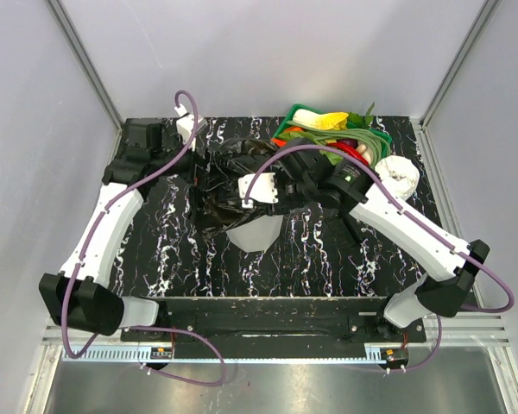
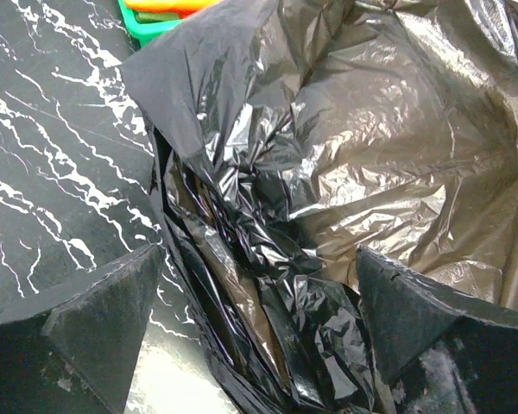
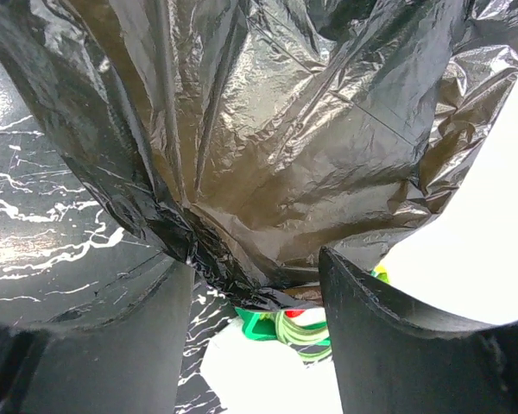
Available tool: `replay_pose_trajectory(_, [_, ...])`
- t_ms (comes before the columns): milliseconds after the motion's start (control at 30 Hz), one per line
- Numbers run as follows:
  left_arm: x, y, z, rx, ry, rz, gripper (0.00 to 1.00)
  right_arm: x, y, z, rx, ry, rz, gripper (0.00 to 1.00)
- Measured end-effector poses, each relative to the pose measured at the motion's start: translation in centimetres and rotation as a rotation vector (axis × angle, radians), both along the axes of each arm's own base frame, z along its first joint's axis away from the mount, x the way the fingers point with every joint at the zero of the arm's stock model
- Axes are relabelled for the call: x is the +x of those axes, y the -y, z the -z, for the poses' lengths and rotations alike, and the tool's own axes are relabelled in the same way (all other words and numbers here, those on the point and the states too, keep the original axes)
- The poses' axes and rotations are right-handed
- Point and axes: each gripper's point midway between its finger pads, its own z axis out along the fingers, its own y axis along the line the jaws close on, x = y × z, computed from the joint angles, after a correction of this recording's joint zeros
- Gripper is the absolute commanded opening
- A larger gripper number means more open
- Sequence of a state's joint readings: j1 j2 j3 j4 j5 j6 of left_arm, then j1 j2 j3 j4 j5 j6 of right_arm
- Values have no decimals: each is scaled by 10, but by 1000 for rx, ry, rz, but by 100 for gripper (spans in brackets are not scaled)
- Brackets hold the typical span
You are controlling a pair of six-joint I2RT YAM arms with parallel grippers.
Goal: Put the trash bags into the trash bin
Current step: Place the trash bag in the trash bin.
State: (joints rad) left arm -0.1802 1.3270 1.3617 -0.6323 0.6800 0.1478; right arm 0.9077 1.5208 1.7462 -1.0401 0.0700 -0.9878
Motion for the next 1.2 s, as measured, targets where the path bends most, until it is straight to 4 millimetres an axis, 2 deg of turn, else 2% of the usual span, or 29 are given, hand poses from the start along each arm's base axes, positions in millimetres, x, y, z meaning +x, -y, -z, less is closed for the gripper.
replay_pose_trajectory(133, [-6,1,4,-3,-11,-27,99,-1,2,-3,9,1,1,66])
replay_pose_trajectory(300, [-8,-1,-1,-19,8,-73,98,0,13,-16,40,24,21,67])
replay_pose_trajectory(600, [-4,-1,-10,-36,39,-119,99,9,56,-27,99,22,141,67])
replay_pose_trajectory(733, [-4,1,-10,-41,30,-130,99,15,75,-32,204,-24,262,66])
replay_pose_trajectory(867, [-4,2,-11,-42,32,-131,99,24,87,-35,406,-113,456,66])
replay_pose_trajectory(967, [-3,3,-11,-41,40,-127,99,25,85,-27,552,-208,574,64])
replay_pose_trajectory(1133, [-2,2,-12,-29,58,-118,99,9,65,0,702,-492,684,63])
replay_pose_trajectory(1200, [-1,2,-13,-28,67,-116,99,3,57,1,744,-587,694,63])
